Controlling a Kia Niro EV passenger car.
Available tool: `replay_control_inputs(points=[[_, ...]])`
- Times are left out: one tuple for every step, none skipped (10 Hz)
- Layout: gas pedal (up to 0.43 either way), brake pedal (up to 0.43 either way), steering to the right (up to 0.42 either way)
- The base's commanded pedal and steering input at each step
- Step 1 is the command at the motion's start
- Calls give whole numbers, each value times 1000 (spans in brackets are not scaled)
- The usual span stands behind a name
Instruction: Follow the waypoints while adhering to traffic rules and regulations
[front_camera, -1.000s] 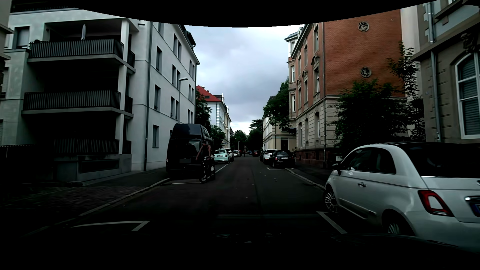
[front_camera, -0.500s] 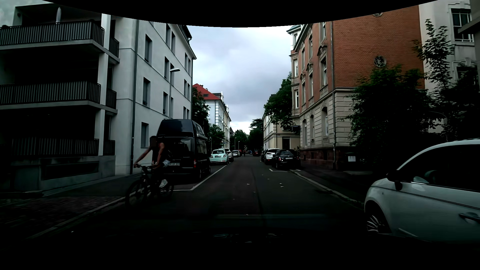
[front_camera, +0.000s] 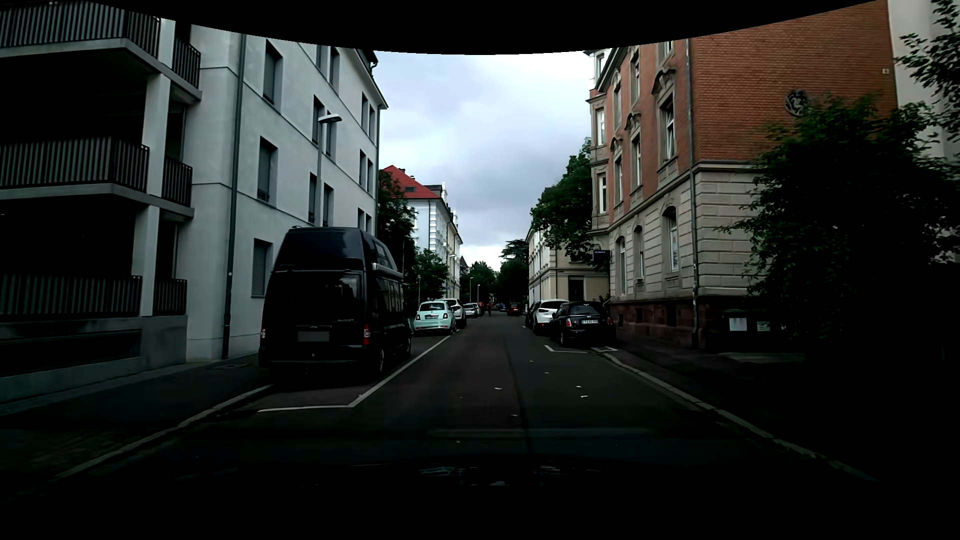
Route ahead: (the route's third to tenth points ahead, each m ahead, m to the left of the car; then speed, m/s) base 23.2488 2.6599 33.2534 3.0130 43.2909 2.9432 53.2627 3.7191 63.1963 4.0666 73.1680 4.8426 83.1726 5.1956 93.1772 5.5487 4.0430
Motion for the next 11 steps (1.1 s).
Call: replay_control_inputs(points=[[169, 0, 0], [169, 0, 0], [169, 0, 0], [169, 0, 0], [169, 0, 0], [169, 0, 0], [157, 0, 0], [130, 0, 0], [130, 0, 0], [118, 0, 0], [118, 0, -1]])
